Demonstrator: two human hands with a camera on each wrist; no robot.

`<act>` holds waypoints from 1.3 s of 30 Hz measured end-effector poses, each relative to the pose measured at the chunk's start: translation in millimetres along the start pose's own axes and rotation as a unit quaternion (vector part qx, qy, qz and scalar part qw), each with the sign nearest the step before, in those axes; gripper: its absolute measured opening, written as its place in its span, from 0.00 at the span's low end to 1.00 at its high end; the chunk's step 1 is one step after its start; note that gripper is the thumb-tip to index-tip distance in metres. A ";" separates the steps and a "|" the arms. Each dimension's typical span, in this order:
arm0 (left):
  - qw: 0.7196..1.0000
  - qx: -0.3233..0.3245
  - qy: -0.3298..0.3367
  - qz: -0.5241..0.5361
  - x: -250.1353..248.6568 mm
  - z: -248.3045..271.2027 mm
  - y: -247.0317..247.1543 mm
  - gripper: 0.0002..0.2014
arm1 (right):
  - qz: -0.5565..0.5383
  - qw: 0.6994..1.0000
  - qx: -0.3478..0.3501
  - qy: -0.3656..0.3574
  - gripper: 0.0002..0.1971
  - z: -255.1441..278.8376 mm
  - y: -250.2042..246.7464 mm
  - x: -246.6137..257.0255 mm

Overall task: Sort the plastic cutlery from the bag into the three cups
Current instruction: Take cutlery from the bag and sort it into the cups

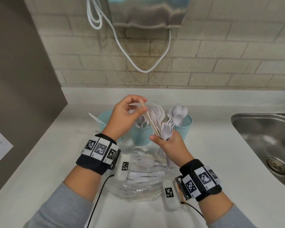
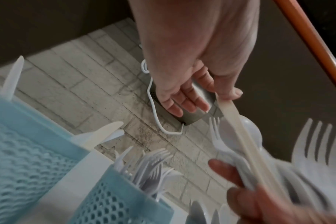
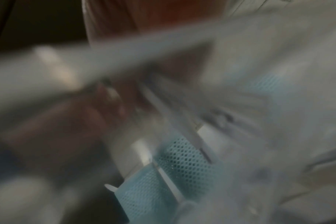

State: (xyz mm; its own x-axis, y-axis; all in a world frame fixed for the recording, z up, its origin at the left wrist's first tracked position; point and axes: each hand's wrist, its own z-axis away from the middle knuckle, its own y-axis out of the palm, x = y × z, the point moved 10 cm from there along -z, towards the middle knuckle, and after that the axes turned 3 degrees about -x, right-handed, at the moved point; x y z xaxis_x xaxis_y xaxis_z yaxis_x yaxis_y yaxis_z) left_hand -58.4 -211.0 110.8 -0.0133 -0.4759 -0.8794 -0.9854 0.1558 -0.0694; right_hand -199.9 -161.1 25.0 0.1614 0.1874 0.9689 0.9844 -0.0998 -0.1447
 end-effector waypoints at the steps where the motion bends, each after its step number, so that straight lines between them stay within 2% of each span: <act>1: 0.999 -0.019 -0.005 0.034 -2.3 -2.2 -5.4 0.07 | 0.005 1.000 -0.003 0.006 0.10 -0.3 -0.6 -2.4; 3: 0.995 -0.068 0.003 0.077 -10.3 -6.9 -19.9 0.07 | 0.012 1.000 -0.009 0.017 0.04 -0.5 -2.3 -7.2; 6: 0.986 -0.085 0.005 0.147 -17.7 -12.9 -28.6 0.07 | 0.017 0.999 -0.008 0.027 0.14 -0.9 -2.3 -14.5; 7: 0.989 -0.070 -0.005 0.134 -17.3 -13.7 -24.5 0.07 | 0.021 0.999 -0.003 0.029 0.15 -0.9 -1.0 -14.8; 9: 0.999 -0.020 -0.020 0.014 -11.8 -12.0 -9.2 0.07 | 0.027 0.999 0.002 0.029 0.15 -1.1 1.8 -15.4; 11: 0.993 0.037 -0.029 -0.108 2.0 -7.9 7.0 0.05 | 0.021 0.999 0.008 0.027 0.14 -1.2 4.1 -14.8; 12: 0.990 0.048 -0.042 -0.127 8.7 -5.5 10.7 0.04 | 0.008 0.999 0.012 0.029 0.12 -1.0 5.0 -15.0; 15: 0.991 0.053 -0.115 -0.049 29.2 1.8 13.9 0.05 | -0.060 0.997 0.022 0.046 0.09 -0.2 5.8 -15.5; 17: 0.986 0.078 -0.145 -0.022 37.1 8.3 22.0 0.07 | -0.103 0.992 0.031 0.060 0.08 -0.5 6.5 -15.8; 19: 0.980 0.112 -0.163 -0.012 41.0 14.6 32.5 0.09 | -0.152 0.985 0.035 0.069 0.08 -1.7 8.1 -16.2; 22: 0.974 0.129 -0.184 0.024 42.7 17.5 39.9 0.12 | -0.216 0.972 0.045 0.083 0.09 -3.6 11.4 -18.0; 27: 0.964 0.178 -0.189 0.051 38.5 22.3 50.5 0.17 | -0.224 0.967 0.075 0.094 0.10 -0.7 22.0 -18.1; 30: 0.968 0.167 -0.184 0.035 36.0 23.5 50.0 0.20 | -0.251 0.960 0.081 0.090 0.11 0.2 25.1 -15.2; 36: 0.973 0.122 -0.195 0.007 43.1 24.2 43.8 0.09 | -0.270 0.957 0.082 0.069 0.06 -1.1 23.5 -7.6; 39: 0.980 0.075 -0.183 -0.002 39.7 19.5 35.5 0.07 | -0.267 0.957 0.087 0.072 0.05 0.3 23.4 -7.9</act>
State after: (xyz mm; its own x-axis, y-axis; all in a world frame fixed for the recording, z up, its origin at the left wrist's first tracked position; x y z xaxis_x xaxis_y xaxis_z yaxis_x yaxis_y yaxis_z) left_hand -90.6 -207.4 64.2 0.0802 -0.1384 -0.9871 -0.9485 0.2938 -0.1183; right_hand -178.1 -164.6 14.0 -0.3669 0.0295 0.9298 0.9227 0.1385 0.3597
